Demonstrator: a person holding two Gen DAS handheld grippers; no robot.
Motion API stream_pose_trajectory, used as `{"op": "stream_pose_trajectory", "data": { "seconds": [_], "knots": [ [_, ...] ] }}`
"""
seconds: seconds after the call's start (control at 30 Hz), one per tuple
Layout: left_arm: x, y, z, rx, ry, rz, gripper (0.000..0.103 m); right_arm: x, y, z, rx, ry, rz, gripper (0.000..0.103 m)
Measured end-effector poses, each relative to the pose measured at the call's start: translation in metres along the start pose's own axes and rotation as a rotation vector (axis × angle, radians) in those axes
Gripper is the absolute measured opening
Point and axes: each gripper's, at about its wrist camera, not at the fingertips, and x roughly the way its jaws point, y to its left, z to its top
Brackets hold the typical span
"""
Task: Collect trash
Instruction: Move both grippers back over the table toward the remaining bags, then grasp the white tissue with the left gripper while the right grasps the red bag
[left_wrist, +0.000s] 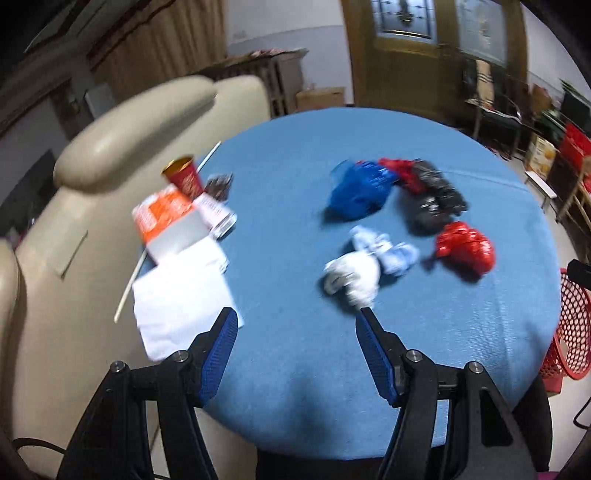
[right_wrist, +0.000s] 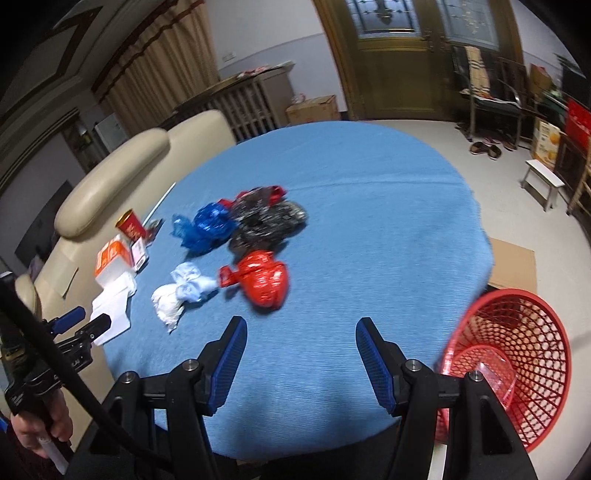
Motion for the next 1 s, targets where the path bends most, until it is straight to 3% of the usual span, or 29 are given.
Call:
{"op": "stream_pose_trajectory", "data": {
  "seconds": [0.27, 0.57, 1.0],
  "knots": [
    [0.015, 0.013, -0.002, -0.043, 0.04, -0.058, 0.067, 0.028, 0.031, 0.008, -0.059, 0.047, 0.03, 0.065],
    [0.039, 0.012, 0.002, -0.058, 0.093, -0.118, 0.067, 0.054, 0.032, 0.008, -0.052, 0.1, 0.044, 0.065],
    [0.068, -0.003, 0.029, -0.055, 0.082, -0.243, 0.067, 0.076, 0.045, 0.021, -0.082, 0.117, 0.072, 0.065]
  ]
}}
